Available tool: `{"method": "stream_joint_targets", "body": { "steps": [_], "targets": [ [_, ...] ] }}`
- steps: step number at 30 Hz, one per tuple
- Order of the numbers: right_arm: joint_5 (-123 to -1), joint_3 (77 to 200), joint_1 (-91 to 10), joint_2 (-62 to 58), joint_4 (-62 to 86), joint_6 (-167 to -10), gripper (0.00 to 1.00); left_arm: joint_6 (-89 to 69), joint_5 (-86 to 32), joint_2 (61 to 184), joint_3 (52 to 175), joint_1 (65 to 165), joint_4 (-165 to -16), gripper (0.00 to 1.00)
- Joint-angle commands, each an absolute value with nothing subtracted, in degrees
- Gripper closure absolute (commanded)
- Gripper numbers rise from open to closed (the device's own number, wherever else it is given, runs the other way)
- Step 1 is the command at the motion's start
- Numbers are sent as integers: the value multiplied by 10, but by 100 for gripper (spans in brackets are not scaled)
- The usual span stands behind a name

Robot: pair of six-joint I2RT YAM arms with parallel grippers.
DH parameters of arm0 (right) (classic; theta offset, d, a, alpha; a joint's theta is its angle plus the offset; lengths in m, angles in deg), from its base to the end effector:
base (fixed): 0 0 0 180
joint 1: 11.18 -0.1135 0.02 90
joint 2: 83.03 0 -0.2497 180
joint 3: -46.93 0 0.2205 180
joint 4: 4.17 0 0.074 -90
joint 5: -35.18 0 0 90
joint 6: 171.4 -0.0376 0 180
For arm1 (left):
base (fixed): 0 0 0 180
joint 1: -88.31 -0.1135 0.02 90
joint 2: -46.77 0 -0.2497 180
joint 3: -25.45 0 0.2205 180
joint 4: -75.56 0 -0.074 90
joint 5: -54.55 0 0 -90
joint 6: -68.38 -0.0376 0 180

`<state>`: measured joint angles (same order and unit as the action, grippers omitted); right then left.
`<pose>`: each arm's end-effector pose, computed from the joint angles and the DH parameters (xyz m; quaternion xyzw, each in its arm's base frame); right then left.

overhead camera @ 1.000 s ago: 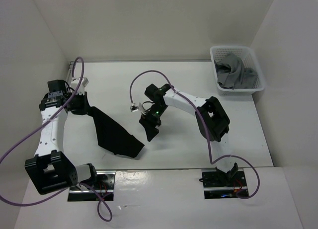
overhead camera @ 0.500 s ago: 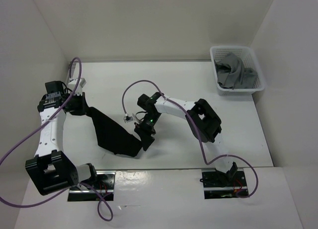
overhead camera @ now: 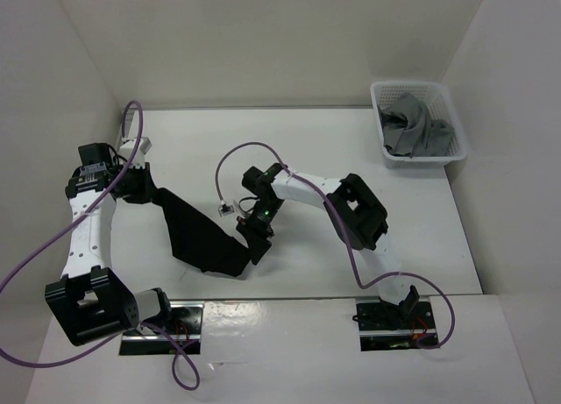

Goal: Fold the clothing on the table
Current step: Flatten the skirt out

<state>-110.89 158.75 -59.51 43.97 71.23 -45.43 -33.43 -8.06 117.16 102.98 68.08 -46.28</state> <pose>0.2307 0.3062 0.1602 0.5906 -0.6560 -0.4668 0.0550 0.2148 0.0607 0.2926 0.0115 0.9192 -0.1251 0.3732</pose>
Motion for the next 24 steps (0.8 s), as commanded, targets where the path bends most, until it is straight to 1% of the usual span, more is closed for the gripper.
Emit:
{"method": "stream_joint_targets", "body": {
  "steps": [1,2,5,6,12,18,21,22,24],
  "targets": [
    [-1127,1623,-596,440,698,-452,39,-344,-57,1158,1029,677,-472,98],
    [-1127,1628,-596,446,698,-452,42,-344,-57,1158,1029,677,-472,98],
    [-1134,1634,-596,451,698,-452,46,-344,-57,1158,1029,677,-472,98],
    [-1139,1640,-596,459,704,-452,49,-344,-57,1158,1029,677,-472,98],
    [-1144,1653,-596,464,716,-447,56,-344,-57,1158,1029,677,-472,98],
    [-1144,1653,-596,470,716,-447,66,-344,-51,1158,1029,677,-472,98],
    [-1139,1653,-596,470,716,-447,79,-344,-51,1158,1029,677,-472,98],
    [-1133,1658,-596,470,716,-453,87,-344,-51,1158,1029,677,-466,98],
    [-1127,1658,-601,470,709,-459,95,-349,-46,1158,1029,677,-466,98]
  ]
}}
